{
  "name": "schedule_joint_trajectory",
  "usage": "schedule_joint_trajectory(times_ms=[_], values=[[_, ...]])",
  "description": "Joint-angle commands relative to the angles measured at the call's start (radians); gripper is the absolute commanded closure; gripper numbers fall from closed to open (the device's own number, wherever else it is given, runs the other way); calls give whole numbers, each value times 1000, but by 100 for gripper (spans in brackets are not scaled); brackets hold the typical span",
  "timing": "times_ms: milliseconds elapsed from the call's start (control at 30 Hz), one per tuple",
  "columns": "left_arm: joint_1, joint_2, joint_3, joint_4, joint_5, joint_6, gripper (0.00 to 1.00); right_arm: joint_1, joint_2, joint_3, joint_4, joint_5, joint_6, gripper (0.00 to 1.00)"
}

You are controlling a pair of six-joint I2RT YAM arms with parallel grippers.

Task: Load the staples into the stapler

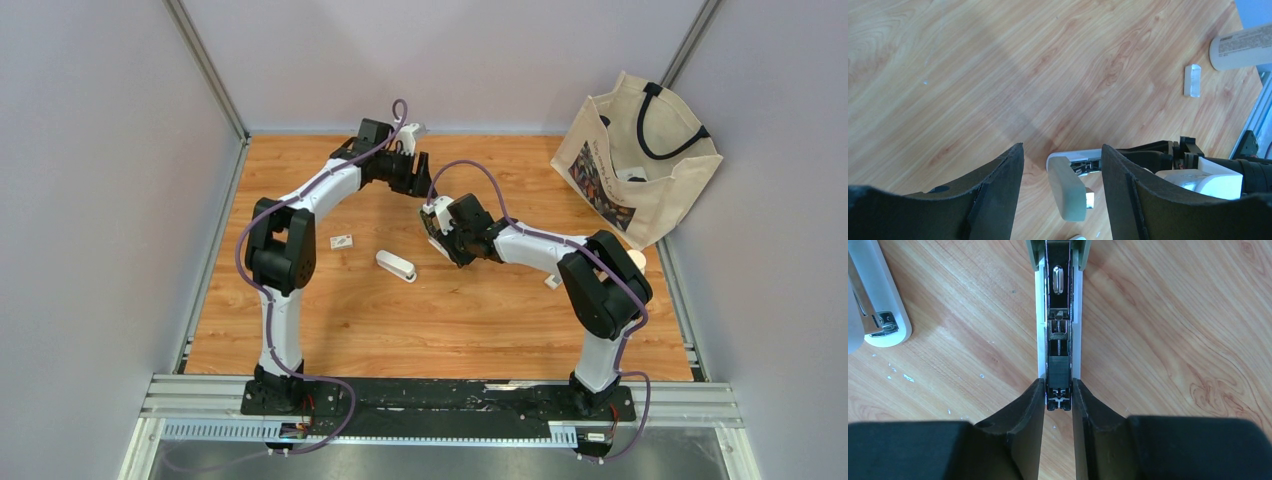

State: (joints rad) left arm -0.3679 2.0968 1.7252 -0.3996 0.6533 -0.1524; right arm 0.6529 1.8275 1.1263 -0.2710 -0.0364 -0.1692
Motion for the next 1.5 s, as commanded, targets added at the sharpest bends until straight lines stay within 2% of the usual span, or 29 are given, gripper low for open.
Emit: schedule_joint_trajectory(times_ms=[0, 233, 833, 1100, 1467], values=[[-22, -6, -9, 28, 19, -22, 34, -6, -2, 9, 10, -5, 10, 72], [-42, -34, -65, 38, 26, -81, 34, -6, 0, 10, 10, 1, 10, 71], [-89, -115, -208, 231, 57, -303, 34, -6, 4, 9, 13, 16, 14, 71], [-86, -141, -234, 246, 59, -303, 33, -6, 10, 6, 13, 24, 14, 72], [-25, -167, -229, 265, 80, -328, 33, -6, 4, 3, 13, 30, 11, 72]])
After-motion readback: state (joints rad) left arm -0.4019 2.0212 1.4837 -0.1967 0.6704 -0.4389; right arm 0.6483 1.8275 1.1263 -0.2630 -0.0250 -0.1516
